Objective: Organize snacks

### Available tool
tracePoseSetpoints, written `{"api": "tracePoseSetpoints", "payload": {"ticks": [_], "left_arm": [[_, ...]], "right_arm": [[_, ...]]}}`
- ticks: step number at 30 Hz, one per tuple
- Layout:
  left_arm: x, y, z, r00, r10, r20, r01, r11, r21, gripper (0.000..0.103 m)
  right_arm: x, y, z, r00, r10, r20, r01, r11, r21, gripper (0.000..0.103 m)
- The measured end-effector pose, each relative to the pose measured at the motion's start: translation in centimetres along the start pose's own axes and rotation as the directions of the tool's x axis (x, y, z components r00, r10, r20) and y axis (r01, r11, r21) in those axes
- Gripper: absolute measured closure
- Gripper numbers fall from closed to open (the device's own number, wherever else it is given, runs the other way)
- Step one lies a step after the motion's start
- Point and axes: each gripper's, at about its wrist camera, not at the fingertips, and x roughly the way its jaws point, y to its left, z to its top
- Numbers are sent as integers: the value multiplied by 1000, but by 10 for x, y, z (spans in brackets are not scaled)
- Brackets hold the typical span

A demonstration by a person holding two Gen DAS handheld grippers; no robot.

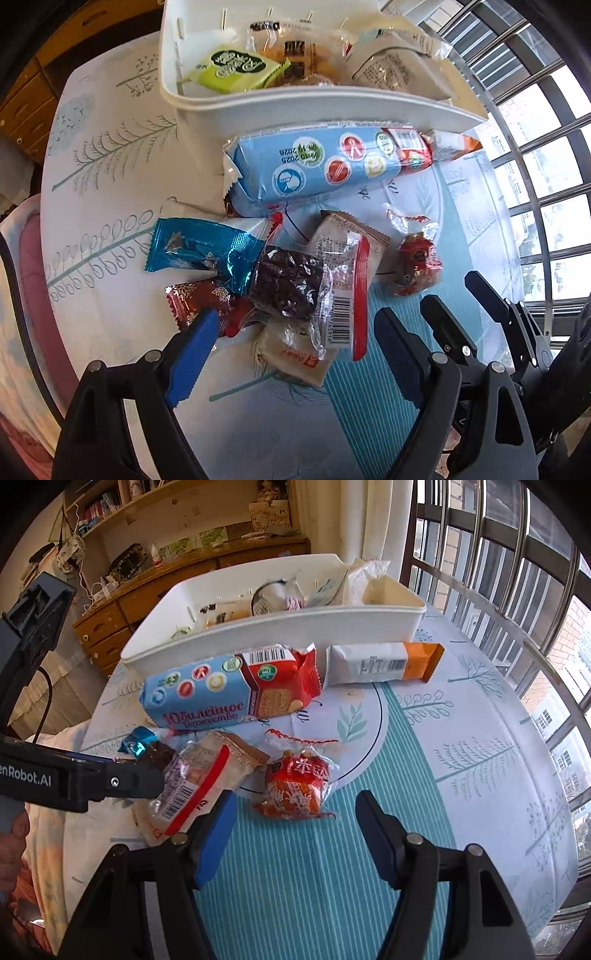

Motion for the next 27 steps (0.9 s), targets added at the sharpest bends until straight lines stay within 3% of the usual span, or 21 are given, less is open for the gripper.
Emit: {"api": "tracePoseSetpoints", "payload": {"ticks": [7,15,27], "left_arm": [[16,-6,7,999,34,9,-34,999,9,20],[26,-13,16,995,102,20,-102,994,27,42],[20,-2,14,997,79,12,-79,997,-7,60]], "right_arm": [[17,0,-1,1000,1,-16,-1,1000,-1,43],[25,-2,-1,999,38,-19,-38,999,1,46],[28,-3,6,995,65,-74,-66,998,-2,51]]}}
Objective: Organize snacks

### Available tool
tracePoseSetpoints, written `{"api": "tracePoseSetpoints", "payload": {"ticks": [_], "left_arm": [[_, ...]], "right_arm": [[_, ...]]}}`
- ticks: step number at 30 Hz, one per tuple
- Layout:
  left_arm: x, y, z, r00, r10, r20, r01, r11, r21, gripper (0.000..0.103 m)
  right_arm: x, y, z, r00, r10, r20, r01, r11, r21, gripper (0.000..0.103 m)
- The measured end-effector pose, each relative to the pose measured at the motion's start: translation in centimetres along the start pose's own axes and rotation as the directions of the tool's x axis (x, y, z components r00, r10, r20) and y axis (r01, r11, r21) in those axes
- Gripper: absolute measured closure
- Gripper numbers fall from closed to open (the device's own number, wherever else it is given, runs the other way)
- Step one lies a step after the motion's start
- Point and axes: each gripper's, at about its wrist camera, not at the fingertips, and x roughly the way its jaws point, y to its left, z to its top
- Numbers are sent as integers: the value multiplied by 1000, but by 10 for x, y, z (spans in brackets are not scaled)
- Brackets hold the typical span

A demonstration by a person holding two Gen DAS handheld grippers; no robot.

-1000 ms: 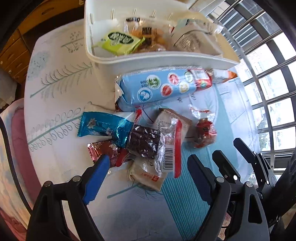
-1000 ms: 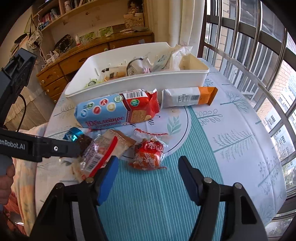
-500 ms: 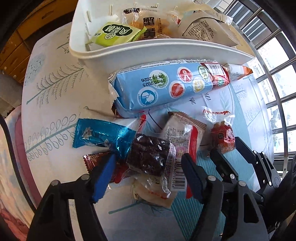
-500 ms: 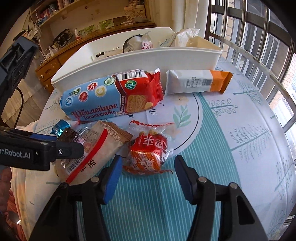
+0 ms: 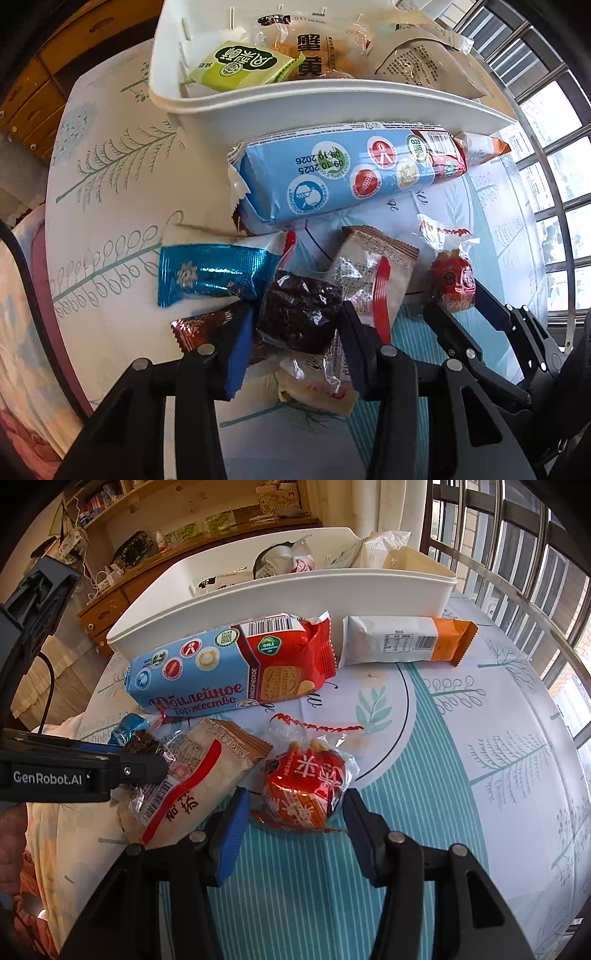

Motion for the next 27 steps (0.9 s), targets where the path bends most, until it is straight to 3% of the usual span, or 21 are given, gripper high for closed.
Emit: {"api": "tracePoseSetpoints", "payload": {"ticks": [10,14,17,18,20,27], "left_arm": [[-11,2,-13,998,-2,-66,0,1000,-23,61],[-26,0,-21,997,-10,-76,9,1000,-17,61],[-39,-1,-27,997,-17,-78,16,1000,-13,61],[-45,-1,-30,997,-18,-75,17,1000,-11,61],[-57,-6,-32,998,-17,-65,16,1000,-15,61],[-95,-5,-42,1000,-15,-24,13,997,-76,61]], "right_arm": [[-11,-1,-1,999,-1,-55,3,999,37,59],[-20,-4,0,998,17,-61,-13,998,68,79],[-24,-3,0,996,14,-87,-9,998,68,82],[-23,-4,-1,995,19,-98,-12,997,74,98],[-22,-7,-1,990,40,-133,-28,995,94,103],[-27,-15,6,983,77,-164,-59,992,111,103]]}}
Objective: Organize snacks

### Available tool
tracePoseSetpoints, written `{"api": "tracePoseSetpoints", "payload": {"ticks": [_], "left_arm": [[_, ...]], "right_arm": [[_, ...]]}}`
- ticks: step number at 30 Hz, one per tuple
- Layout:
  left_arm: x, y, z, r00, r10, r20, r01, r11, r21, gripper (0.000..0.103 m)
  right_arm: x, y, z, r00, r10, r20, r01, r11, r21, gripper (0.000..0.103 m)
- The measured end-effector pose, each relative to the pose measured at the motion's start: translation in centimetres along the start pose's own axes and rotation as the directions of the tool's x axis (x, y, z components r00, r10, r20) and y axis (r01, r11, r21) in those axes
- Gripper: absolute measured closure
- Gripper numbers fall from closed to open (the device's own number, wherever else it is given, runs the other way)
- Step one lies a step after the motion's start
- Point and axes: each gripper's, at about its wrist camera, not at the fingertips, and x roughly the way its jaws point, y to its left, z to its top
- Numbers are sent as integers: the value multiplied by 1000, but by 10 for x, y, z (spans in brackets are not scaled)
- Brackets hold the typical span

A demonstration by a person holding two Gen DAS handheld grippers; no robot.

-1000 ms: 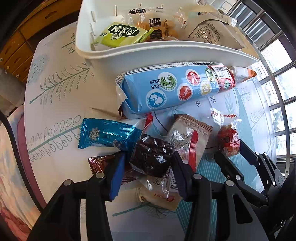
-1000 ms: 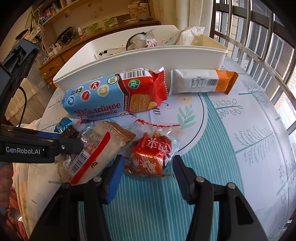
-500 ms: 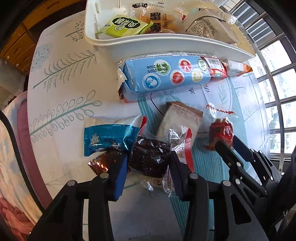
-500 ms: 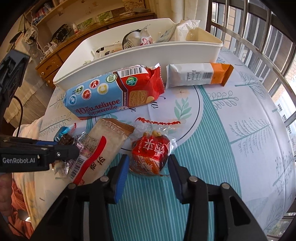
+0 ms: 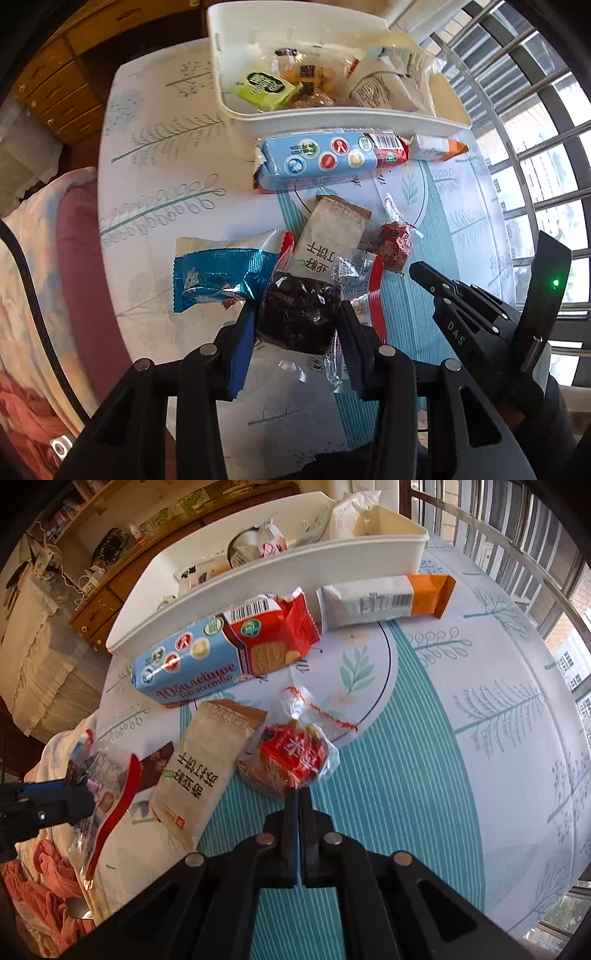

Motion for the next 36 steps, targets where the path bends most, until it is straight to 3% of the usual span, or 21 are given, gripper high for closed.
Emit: {"api": "tracePoseSetpoints", "payload": {"ticks": [10,16,22,25,26,29,36], "left_arm": [[-50,15,-26,992,-21,121,34,994,-104,61],[-77,18,-40,970,-64,236,91,990,-108,61],[-96,18,-48,948,-83,307,116,989,-88,61],[-103,18,-51,940,-83,331,117,990,-83,61],[-105,19,-52,938,-83,337,118,990,-83,61],[-111,22,-57,931,-81,356,117,990,-80,61],[-117,34,-59,927,-53,372,97,990,-100,61]], "right_arm": [[-24,-3,15,992,122,20,-122,992,31,103],[-33,-7,15,984,178,31,-179,981,73,103],[-27,-13,15,982,190,-7,-188,973,132,103],[-14,-18,17,985,161,-56,-148,970,194,102],[-9,-19,17,986,148,-79,-129,970,208,96],[3,-22,19,982,155,-108,-124,960,252,61],[33,-17,32,981,85,-173,-34,960,279,52]]}}
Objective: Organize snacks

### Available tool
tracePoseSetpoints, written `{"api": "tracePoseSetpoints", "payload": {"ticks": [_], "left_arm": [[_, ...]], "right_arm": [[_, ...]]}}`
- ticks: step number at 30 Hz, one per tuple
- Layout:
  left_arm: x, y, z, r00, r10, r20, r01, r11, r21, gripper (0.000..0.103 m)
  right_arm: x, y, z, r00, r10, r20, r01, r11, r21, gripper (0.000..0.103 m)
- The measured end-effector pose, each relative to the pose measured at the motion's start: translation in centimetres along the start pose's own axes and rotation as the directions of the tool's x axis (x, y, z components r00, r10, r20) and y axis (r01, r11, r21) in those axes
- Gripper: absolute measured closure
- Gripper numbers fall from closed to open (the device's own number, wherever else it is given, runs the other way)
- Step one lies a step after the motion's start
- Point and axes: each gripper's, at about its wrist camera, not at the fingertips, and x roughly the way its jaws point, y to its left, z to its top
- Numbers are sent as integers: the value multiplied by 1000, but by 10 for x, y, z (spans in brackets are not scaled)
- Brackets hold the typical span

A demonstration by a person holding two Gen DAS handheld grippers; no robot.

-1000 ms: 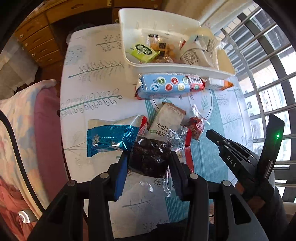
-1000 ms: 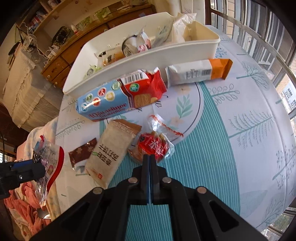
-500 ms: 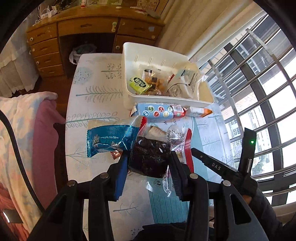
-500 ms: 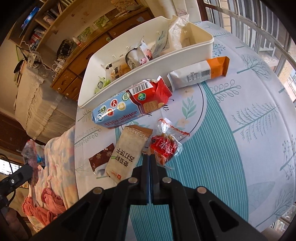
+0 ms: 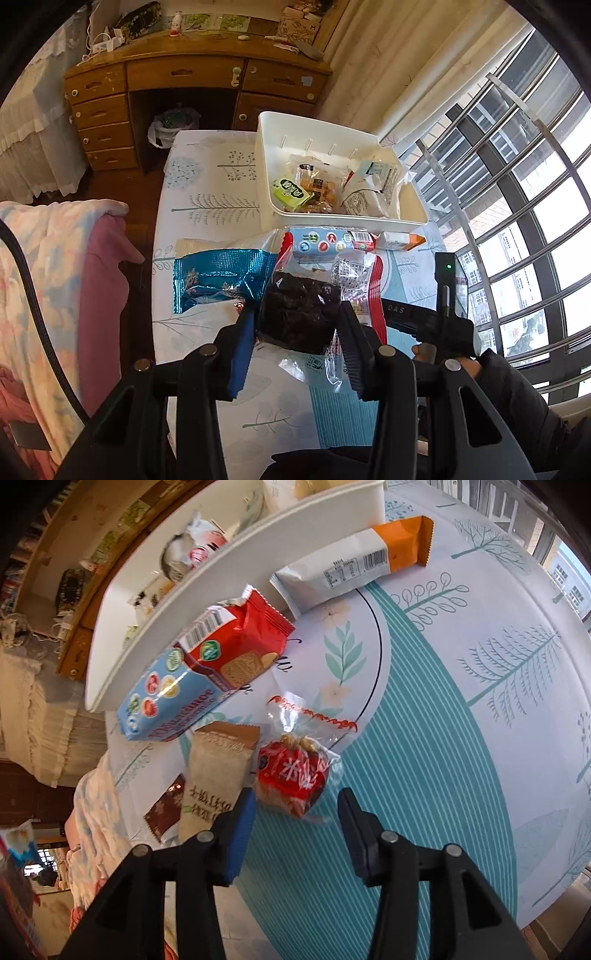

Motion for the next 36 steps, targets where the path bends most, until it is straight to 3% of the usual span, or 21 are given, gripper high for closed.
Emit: {"api": "tracePoseSetpoints", "payload": {"ticks": [3,7,10,13,20,26,36], "left_arm": [[0,5,2,1000,9,1,-9,1000,-3,61],[2,10,6,1000,23,6,-23,1000,-9,61],[3,12,9,999,30,9,-30,999,-18,61],[5,13,10,999,37,13,-37,999,-26,61],[12,9,16,999,53,15,-52,998,-35,61],[18,-3,21,998,61,28,-60,998,-31,61],[31,-34,48,995,76,69,-75,997,-9,61]], "right_arm": [[9,6,5,1000,-17,-7,17,1000,-5,43],[18,19,9,997,-71,-8,70,997,-29,39],[21,28,10,994,-113,4,113,992,-64,40],[23,32,12,989,-147,14,148,985,-93,48],[22,25,16,992,-129,-7,127,986,-111,55],[6,-5,24,992,-120,-24,118,990,-82,60],[-54,-43,42,996,-71,49,75,995,-68,60]]}}
